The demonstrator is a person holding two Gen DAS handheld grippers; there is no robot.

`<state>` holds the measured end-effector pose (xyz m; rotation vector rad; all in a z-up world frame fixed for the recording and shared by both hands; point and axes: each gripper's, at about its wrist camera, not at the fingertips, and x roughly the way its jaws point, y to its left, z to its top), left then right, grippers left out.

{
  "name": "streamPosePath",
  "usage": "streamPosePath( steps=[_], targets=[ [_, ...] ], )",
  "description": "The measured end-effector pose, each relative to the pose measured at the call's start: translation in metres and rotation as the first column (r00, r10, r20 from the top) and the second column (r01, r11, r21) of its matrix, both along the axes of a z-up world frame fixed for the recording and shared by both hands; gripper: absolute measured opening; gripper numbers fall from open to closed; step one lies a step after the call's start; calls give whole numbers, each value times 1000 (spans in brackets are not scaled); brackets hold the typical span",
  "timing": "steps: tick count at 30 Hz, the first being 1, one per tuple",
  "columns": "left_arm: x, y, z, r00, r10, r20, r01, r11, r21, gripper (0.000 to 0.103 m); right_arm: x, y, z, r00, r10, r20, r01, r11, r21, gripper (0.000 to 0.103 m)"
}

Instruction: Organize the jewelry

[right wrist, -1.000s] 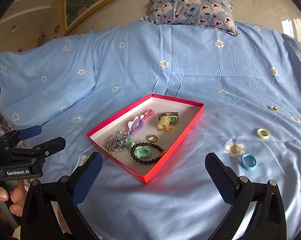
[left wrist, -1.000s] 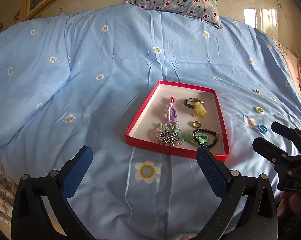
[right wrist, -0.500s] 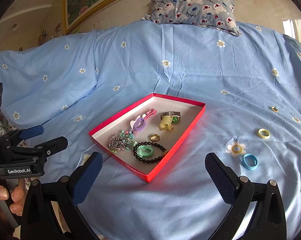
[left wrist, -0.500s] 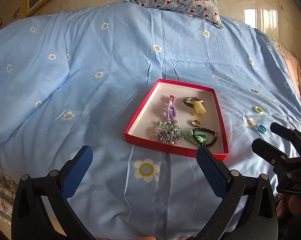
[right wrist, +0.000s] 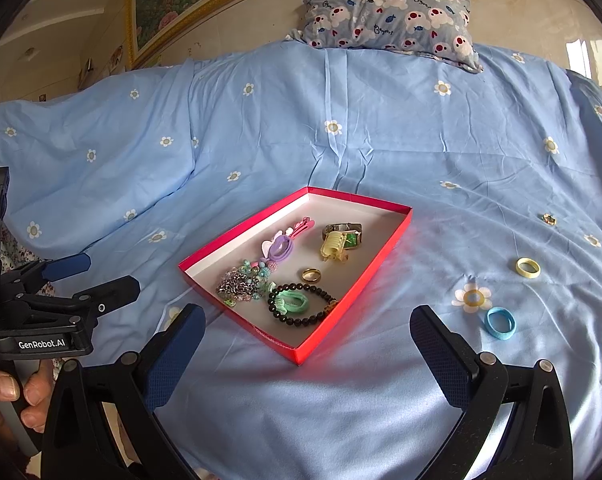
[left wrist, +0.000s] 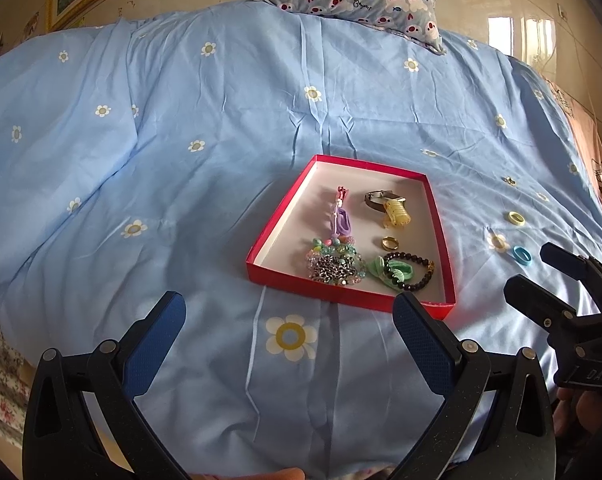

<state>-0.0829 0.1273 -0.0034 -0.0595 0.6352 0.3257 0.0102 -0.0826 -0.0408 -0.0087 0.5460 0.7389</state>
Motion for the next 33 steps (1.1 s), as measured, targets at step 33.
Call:
streamPosePath(
  steps=[33],
  targets=[
    [0,-2,-3,1000,-3,-11,3,1000,-6,103,-3,0,2,1000,8,-1,-8,1000,-3,103]
  ],
)
